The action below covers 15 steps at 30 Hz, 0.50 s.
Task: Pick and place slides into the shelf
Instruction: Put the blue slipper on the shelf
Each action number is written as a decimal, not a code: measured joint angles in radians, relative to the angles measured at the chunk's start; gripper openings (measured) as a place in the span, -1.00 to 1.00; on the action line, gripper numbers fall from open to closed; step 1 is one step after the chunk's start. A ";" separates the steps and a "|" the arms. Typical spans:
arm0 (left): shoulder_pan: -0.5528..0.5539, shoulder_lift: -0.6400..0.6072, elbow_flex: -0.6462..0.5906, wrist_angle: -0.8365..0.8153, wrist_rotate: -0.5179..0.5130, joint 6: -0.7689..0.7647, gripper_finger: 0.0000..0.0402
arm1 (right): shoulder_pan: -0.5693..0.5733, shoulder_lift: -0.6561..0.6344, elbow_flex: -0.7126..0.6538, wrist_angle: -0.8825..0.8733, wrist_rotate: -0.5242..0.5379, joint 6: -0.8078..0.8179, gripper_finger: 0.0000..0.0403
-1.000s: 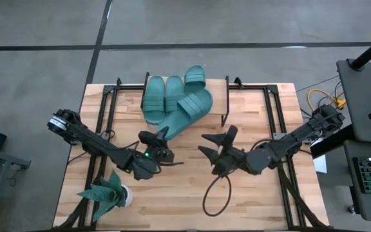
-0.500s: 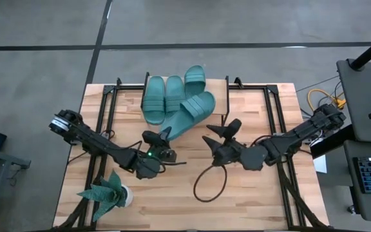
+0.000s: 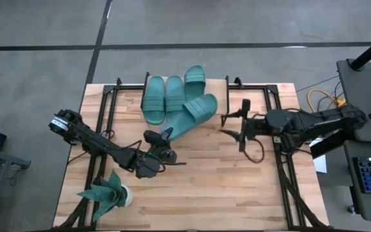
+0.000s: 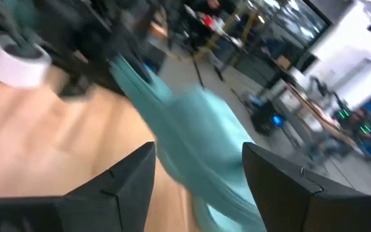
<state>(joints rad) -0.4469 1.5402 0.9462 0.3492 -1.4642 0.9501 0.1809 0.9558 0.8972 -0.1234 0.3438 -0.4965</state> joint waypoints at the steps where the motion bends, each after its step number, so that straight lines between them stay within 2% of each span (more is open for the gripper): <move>1: -0.002 0.000 -0.002 0.000 0.023 0.000 -0.82 | -0.022 -0.020 -0.028 0.000 0.000 0.000 0.11; 7: -0.003 0.000 -0.004 0.000 0.081 0.047 -0.82 | -0.077 -0.101 -0.143 0.084 -0.002 -0.048 0.11; 15: -0.003 0.000 -0.004 0.000 0.128 0.051 -0.82 | -0.066 -0.097 -0.153 0.093 -0.012 -0.059 0.11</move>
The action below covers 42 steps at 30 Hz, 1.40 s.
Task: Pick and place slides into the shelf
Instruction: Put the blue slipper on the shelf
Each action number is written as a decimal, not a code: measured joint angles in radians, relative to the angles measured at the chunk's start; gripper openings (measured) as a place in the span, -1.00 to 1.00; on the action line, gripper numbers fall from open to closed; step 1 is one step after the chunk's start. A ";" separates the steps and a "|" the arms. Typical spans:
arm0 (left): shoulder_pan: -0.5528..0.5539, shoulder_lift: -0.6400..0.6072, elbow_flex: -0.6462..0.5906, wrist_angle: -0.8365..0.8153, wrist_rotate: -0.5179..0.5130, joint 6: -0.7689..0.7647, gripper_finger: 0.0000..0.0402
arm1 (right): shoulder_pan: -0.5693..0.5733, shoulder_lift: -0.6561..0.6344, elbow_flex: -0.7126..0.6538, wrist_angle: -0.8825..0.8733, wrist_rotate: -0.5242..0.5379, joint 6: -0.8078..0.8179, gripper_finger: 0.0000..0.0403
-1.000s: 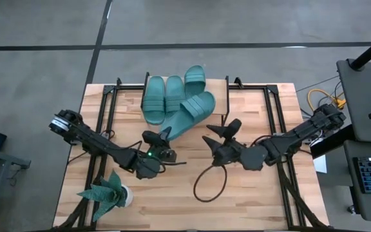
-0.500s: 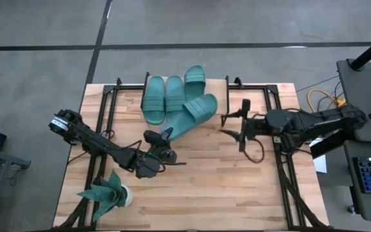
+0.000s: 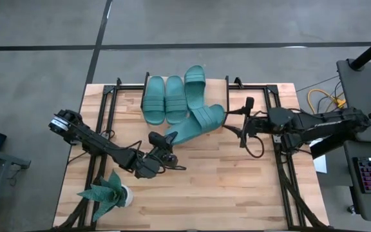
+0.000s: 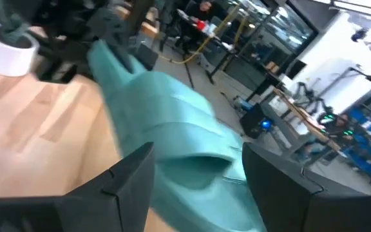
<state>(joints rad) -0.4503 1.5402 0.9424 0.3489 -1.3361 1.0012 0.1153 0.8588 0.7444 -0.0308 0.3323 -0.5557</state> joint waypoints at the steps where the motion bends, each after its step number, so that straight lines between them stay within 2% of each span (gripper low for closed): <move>1: 0.001 0.000 0.000 0.000 0.001 0.000 -0.82 | 0.010 0.006 0.000 -0.001 0.000 0.002 0.11; 4: 0.006 0.000 0.000 0.001 -0.001 0.000 -0.82 | 0.055 0.035 0.000 0.007 -0.002 -0.026 0.11; 7: 0.006 0.000 0.003 0.000 -0.002 0.000 -0.82 | 0.110 0.084 0.000 0.015 0.022 -0.130 0.11; 14: 0.005 0.000 0.001 0.001 -0.003 -0.002 -0.82 | 0.202 0.202 0.003 0.012 0.428 -0.303 0.11; 17: 0.006 0.000 0.001 0.001 -0.004 -0.002 -0.82 | 0.211 0.229 0.017 0.013 0.511 -0.319 0.10; 21: 0.005 0.000 0.002 0.001 0.002 -0.004 -0.82 | 0.207 0.251 0.023 0.015 0.525 -0.319 0.10; 26: 0.005 0.000 0.003 0.002 0.083 -0.027 -0.82 | 0.207 0.276 0.036 0.027 0.539 -0.319 0.09; 28: 0.005 0.000 0.003 0.002 0.082 -0.027 -0.82 | 0.207 0.282 0.038 0.039 0.562 -0.315 0.04; 32: 0.005 0.000 0.003 0.004 0.079 -0.027 -0.82 | 0.207 0.281 0.050 0.042 0.570 -0.309 -0.18; 39: 0.005 0.000 0.003 0.009 0.069 -0.027 -0.82 | 0.207 0.282 0.052 0.030 0.564 -0.317 -0.77; 42: 0.005 0.000 0.003 0.007 0.070 -0.027 -0.82 | 0.207 0.282 0.052 0.028 0.565 -0.321 -0.79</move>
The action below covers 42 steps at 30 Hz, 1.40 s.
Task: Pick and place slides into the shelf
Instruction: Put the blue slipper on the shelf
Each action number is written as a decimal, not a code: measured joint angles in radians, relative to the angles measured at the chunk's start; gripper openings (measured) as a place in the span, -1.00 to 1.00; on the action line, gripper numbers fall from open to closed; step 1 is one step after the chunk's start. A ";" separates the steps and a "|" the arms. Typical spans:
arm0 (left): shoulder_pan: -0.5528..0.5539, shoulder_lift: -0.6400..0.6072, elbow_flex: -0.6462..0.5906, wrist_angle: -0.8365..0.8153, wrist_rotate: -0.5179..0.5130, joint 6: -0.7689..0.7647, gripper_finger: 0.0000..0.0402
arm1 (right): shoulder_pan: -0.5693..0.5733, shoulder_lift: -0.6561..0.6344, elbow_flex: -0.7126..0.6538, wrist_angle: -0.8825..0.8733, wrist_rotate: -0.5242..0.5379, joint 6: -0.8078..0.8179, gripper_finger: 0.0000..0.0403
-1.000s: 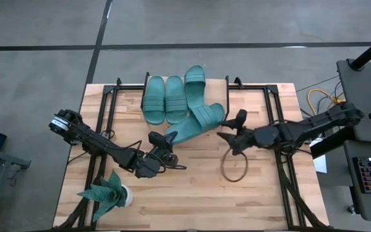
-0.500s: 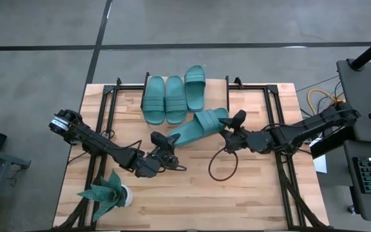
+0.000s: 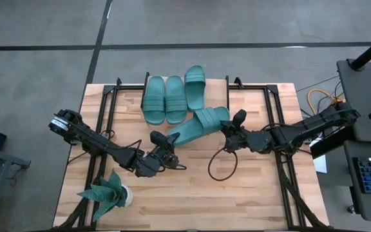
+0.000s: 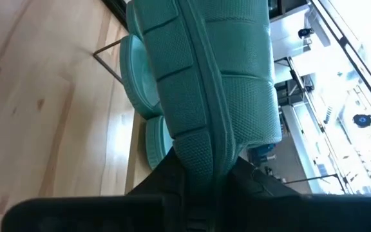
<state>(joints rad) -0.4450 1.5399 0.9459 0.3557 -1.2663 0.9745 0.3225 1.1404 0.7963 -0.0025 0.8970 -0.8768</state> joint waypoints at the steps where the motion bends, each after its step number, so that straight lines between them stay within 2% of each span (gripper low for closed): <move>1: 0.000 0.000 0.000 0.000 0.000 0.000 -0.82 | 0.000 0.000 0.000 0.001 0.000 0.001 -0.79; 5: 0.000 0.000 0.000 0.009 0.000 -0.001 -0.79 | 0.000 0.000 0.000 0.004 0.001 0.003 -0.79; 9: 0.000 0.000 -0.001 0.020 -0.007 -0.004 -0.48 | -0.001 -0.002 -0.001 0.005 0.004 0.041 -0.79; 13: -0.008 -0.040 -0.006 0.014 -0.007 -0.077 -0.17 | -0.019 -0.028 -0.023 0.000 0.002 0.077 -0.79; 19: -0.055 -0.142 -0.023 -0.007 0.018 -0.088 0.10 | -0.024 -0.119 -0.073 0.008 -0.037 0.093 -0.79; 21: -0.080 -0.190 -0.032 -0.007 0.078 -0.103 0.13 | -0.024 -0.165 -0.106 0.059 -0.097 0.095 -0.79; 25: -0.101 -0.288 -0.074 -0.007 0.333 -0.200 0.14 | -0.024 -0.233 -0.198 0.241 -0.265 0.061 -0.79; 28: -0.101 -0.346 -0.103 -0.007 0.475 -0.284 0.15 | -0.024 -0.247 -0.255 0.338 -0.354 0.022 -0.79; 30: -0.101 -0.365 -0.116 -0.005 0.527 -0.312 0.15 | -0.025 -0.248 -0.281 0.381 -0.416 0.015 -0.79; 34: -0.101 -0.373 -0.127 -0.007 0.564 -0.316 0.15 | -0.024 -0.247 -0.334 0.486 -0.527 -0.014 -0.79; 39: -0.102 -0.340 -0.128 0.045 0.650 -0.313 0.15 | -0.025 -0.251 -0.376 0.534 -0.539 -0.025 -0.79; 42: -0.107 -0.319 -0.120 0.079 0.663 -0.284 0.15 | -0.025 -0.250 -0.386 0.534 -0.535 -0.022 -0.79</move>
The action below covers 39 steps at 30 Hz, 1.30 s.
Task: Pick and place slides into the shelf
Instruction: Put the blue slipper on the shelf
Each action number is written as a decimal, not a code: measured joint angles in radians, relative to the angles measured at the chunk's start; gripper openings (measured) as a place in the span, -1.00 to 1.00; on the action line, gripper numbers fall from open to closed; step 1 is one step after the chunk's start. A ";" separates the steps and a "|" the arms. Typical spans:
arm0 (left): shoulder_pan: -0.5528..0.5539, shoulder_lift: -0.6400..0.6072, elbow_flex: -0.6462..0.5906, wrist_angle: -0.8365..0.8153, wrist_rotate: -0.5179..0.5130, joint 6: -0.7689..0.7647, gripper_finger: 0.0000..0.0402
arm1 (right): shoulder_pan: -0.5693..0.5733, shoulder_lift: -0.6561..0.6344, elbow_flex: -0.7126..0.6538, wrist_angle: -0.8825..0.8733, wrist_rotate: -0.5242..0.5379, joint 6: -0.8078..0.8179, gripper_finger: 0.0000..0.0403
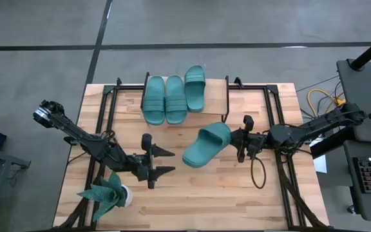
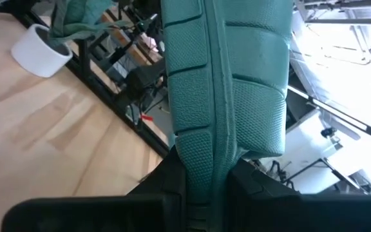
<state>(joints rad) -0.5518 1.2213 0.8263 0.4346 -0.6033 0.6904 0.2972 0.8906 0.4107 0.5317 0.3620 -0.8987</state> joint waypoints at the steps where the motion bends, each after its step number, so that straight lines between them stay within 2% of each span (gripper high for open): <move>1: 0.000 0.005 0.005 0.019 0.000 0.010 0.15 | 0.001 0.000 -0.003 -0.001 0.001 0.000 -0.79; 19: 0.047 0.151 0.155 0.070 0.003 0.134 0.15 | 0.002 0.010 -0.010 -0.005 -0.029 0.038 -0.79; 22: 0.069 0.156 0.167 0.074 0.009 0.136 0.15 | 0.001 0.010 -0.011 -0.011 -0.055 0.047 -0.79; 39: 0.103 0.119 0.165 0.043 -0.038 0.132 0.15 | 0.002 0.011 -0.011 -0.044 -0.049 0.087 -0.79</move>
<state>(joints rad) -0.4492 1.3403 0.9916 0.4778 -0.6411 0.8225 0.2989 0.9020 0.3996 0.4881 0.3130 -0.8120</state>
